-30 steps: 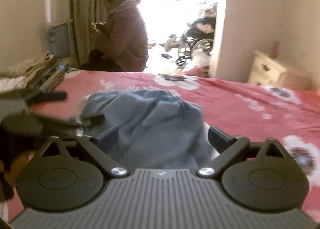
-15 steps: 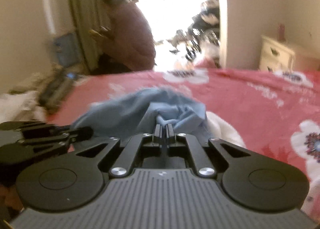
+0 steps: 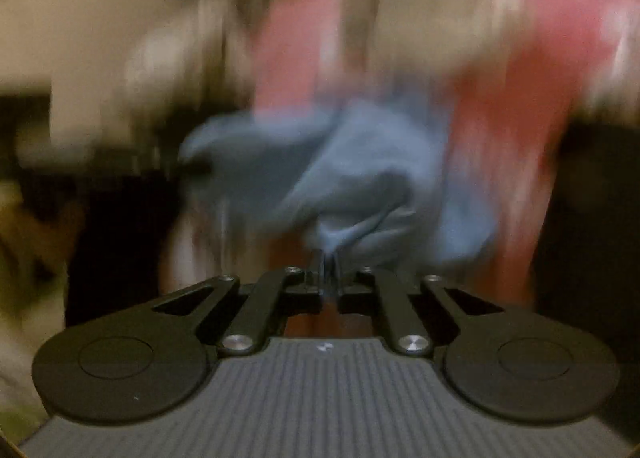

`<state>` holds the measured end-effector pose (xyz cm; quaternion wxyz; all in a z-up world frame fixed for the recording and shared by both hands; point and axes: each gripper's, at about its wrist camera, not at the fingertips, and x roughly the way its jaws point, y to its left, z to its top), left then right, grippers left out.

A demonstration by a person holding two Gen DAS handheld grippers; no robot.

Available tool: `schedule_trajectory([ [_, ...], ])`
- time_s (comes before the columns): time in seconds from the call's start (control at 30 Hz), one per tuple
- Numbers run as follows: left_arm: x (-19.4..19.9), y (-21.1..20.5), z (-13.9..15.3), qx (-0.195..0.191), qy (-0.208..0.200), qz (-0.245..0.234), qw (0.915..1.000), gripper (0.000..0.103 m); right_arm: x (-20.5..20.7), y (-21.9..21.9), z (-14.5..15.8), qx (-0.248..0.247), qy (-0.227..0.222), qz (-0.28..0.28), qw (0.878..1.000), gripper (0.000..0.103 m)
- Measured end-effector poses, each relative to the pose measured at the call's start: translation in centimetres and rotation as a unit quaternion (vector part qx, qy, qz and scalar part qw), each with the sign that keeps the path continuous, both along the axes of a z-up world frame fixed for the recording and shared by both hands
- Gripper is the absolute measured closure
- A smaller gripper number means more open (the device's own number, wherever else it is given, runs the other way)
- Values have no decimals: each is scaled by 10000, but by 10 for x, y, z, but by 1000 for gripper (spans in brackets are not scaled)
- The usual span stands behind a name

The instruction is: Fold clothes

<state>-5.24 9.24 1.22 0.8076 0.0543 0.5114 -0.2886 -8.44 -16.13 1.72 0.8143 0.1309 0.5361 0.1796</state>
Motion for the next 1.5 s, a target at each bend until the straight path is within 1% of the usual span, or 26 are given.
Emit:
schedule_trajectory([
  [0.03, -7, 4, -9, 54, 88, -45, 9999, 82, -8, 7, -13, -46, 384, 107, 9992, 97],
  [0.1, -14, 10, -5, -137, -17, -93, 9999, 62, -14, 15, -14, -87, 643, 365, 9972, 96],
  [0.13, -18, 13, -4, -233, -73, -114, 9996, 58, -14, 15, -4, -55, 558, 464, 9973, 96],
  [0.17, -17, 18, 1, -356, -215, -65, 9991, 52, -11, 15, 8, -20, 400, 497, 9980, 91],
  [0.2, -17, 23, 5, -478, -356, -17, 9982, 49, -5, 12, 22, 35, 208, 477, 9986, 80],
  [0.23, -15, 22, 7, -588, -456, 24, 9972, 49, 4, 8, 32, 88, -19, 411, 9991, 74],
  [0.27, -12, 20, 9, -692, -554, 64, 9960, 48, 13, 4, 42, 142, -247, 344, 9990, 63],
  [0.3, -4, 15, 5, -672, -586, 103, 9960, 48, 24, 0, 51, 153, -476, 281, 9984, 57],
  [0.33, 4, 10, 2, -651, -618, 142, 9959, 48, 39, 1, 52, 52, -685, 226, 9974, 56],
  [0.4, 21, 0, -6, -603, -679, 222, 9956, 48, 70, 5, 42, -161, -918, 107, 9956, 55],
  [0.47, 39, -12, -18, -284, -627, 389, 9969, 50, 104, 9, 21, -271, -933, 54, 9953, 55],
  [0.57, 51, -7, -26, -346, -412, 543, 9971, 51, 141, 17, -16, -534, -859, 231, 9946, 55],
  [0.63, 59, 1, -29, -466, -295, 652, 9964, 51, 152, 27, -39, -1006, -759, 523, 9906, 57],
  [0.67, 60, 4, -30, -486, -287, 685, 9961, 51, 150, 30, -45, -1172, -719, 654, 9883, 59],
  [0.7, 61, 7, -32, -507, -279, 718, 9957, 51, 147, 31, -51, -1324, -681, 761, 9859, 77],
  [0.73, 61, 10, -33, -528, -270, 749, 9954, 51, 142, 30, -54, -1387, -655, 779, 9851, 91],
  [0.77, 61, 11, -34, -583, -235, 735, 9953, 51, 137, 27, -52, -1317, -638, 730, 9865, 100],
  [0.87, 60, 10, -30, -867, -96, 639, 9941, 50, 109, 26, -34, -798, -748, 688, 9916, 102],
  [0.97, 57, 5, -23, -1190, 47, 513, 9916, 44, 73, 37, -22, -381, -874, 863, 9917, 102],
  [1.03, 56, -1, -24, -1261, 164, 533, 9904, 43, 47, 48, -21, -145, -856, 1101, 9901, 102],
  [1.13, 56, -12, -34, -1172, 364, 512, 9911, 43, 15, 65, -25, 56, -781, 1544, 9849, 101],
  [1.17, 56, -16, -38, -1090, 425, 502, 9919, 43, 8, 71, -26, 8, -813, 1707, 9820, 98],
  [1.27, 55, -25, -51, -788, 561, 490, 9941, 45, -9, 78, -16, -114, -975, 2262, 9691, 98],
  [1.33, 56, -26, -58, -638, 629, 543, 9945, 48, -7, 68, -1, -250, -1213, 2301, 9653, 90],
  [1.4, 60, -24, -63, -587, 689, 625, 9939, 53, 6, 48, 11, -407, -1442, 2124, 9656, 70],
  [1.5, 67, -22, -65, -687, 734, 751, 9921, 57, 37, 19, 16, -660, -1495, 1817, 9697, 59],
])
